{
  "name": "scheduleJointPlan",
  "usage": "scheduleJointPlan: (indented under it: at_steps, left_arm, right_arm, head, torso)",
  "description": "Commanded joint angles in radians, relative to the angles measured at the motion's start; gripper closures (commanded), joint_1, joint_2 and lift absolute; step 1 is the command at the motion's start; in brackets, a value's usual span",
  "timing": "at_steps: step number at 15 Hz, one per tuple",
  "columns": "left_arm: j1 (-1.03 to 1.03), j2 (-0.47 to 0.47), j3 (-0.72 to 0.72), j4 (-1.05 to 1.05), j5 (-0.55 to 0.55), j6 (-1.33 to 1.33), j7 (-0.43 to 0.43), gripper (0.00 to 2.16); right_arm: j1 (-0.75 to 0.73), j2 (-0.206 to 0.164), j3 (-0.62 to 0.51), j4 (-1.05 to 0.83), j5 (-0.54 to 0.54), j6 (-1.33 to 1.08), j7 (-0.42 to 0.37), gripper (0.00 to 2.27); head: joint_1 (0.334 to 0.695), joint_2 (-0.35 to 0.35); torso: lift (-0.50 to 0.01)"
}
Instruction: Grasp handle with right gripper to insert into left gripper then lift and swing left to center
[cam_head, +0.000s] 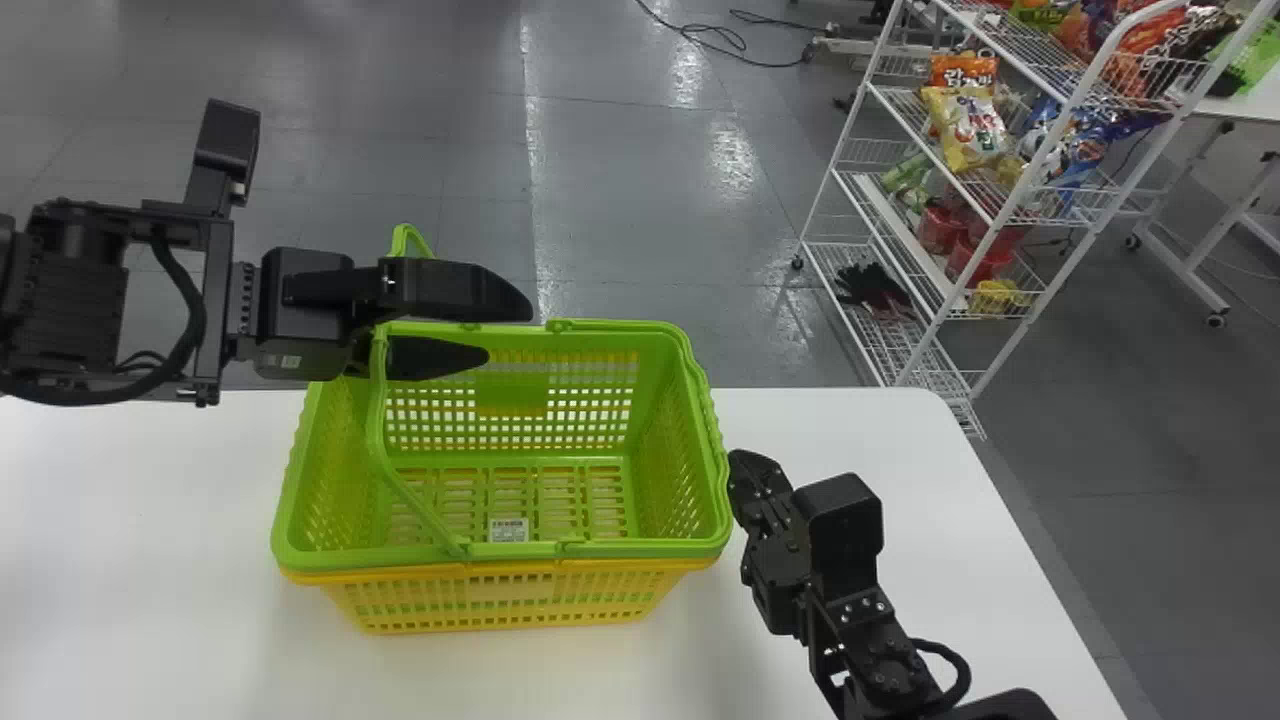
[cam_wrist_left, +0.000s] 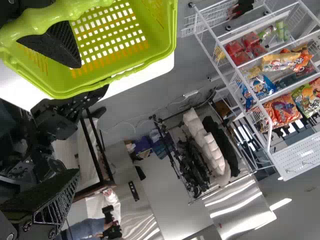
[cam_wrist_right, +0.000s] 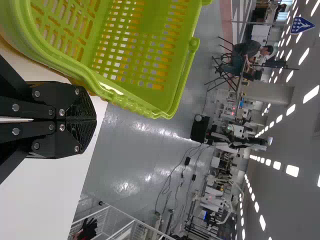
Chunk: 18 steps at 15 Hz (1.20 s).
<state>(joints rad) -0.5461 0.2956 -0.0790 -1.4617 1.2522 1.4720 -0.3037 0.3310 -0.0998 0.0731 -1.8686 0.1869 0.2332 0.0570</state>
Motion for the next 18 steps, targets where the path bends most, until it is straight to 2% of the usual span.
scheduleJointPlan:
  at_steps: [1,18]
  left_arm:
    - [0.002,0.0,0.002,0.0,0.003,0.0,0.0,0.05]
    - [0.003,-0.016,-0.007,-0.006,0.021,0.003,0.006,0.05]
  right_arm:
    - [-0.001,0.0,0.001,-0.001,-0.004,0.002,-0.002,2.17]
    - [0.002,0.005,0.025,-0.119,-0.035,0.058,-0.005,2.16]
  head:
    - [0.695,-0.194]
    - [0.695,-0.195]
  torso:
    - [-0.093]
    - [-0.093]
